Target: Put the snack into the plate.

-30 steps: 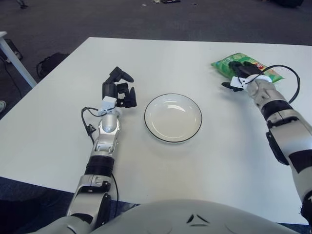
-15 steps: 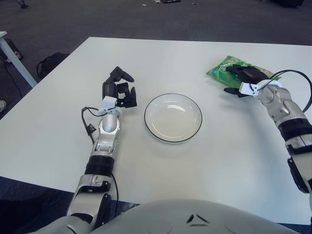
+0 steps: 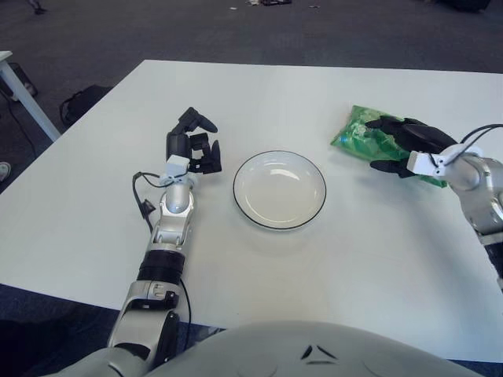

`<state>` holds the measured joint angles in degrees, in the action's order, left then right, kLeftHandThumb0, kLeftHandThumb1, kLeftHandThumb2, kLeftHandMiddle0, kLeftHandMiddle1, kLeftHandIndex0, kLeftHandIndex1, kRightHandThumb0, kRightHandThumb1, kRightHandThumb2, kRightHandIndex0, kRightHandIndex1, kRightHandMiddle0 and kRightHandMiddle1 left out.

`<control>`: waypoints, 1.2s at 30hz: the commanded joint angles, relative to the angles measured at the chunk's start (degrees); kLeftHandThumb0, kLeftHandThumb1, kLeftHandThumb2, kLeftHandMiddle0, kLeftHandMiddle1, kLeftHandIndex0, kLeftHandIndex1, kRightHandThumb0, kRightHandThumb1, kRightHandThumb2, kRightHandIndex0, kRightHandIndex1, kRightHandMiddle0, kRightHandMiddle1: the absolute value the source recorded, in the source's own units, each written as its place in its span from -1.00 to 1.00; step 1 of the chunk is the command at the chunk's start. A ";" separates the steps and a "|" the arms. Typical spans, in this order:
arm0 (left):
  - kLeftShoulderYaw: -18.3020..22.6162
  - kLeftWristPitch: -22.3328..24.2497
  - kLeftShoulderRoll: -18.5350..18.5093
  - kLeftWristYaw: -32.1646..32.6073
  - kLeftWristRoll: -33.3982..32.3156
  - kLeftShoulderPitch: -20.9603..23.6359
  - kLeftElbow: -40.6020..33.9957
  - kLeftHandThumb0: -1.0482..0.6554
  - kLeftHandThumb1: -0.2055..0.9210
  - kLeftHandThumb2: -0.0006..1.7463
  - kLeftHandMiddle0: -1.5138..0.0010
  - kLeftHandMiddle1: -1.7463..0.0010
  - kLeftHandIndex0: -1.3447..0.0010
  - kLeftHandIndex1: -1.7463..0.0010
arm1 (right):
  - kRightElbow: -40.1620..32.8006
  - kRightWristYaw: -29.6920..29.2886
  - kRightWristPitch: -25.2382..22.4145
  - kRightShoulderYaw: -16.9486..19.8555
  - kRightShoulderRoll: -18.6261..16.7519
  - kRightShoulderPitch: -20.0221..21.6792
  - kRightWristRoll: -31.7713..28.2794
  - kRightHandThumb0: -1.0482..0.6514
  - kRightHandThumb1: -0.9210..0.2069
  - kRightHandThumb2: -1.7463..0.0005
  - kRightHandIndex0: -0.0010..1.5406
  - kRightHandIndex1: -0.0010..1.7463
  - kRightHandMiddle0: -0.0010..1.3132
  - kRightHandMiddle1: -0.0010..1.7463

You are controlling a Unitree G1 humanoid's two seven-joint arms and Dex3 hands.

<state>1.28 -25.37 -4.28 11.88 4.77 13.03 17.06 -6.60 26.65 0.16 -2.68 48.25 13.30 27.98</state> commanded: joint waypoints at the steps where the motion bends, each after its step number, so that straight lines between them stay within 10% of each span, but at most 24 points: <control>1: -0.65 -0.82 3.14 -0.13 -0.38 -10.34 6.84 -0.36 -0.19 0.60 -0.80 -1.00 0.01 -1.00 | -5.73 1.57 -0.56 4.20 2.23 -3.18 -1.29 -0.69 -1.00 0.28 -1.00 -0.40 -1.00 -0.29; 17: -0.69 -1.24 3.05 -0.70 -0.55 -9.71 8.08 -0.37 -0.19 0.60 -0.79 -1.00 0.00 -1.00 | -2.09 -4.10 -3.62 3.26 -1.59 3.25 4.03 -0.70 -1.00 0.28 -1.00 -0.39 -1.00 -0.13; 36: -0.54 -0.92 3.33 0.00 -0.20 -9.70 7.97 -0.38 -0.23 0.64 -0.82 -1.00 -0.02 -1.00 | 13.55 -15.44 5.84 -1.14 -2.52 8.79 7.31 -0.72 -0.90 0.33 -1.00 -0.45 -1.00 -0.12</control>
<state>1.28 -25.89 -4.32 11.41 4.76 13.42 18.33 5.38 11.96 4.29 -2.51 44.96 20.32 33.65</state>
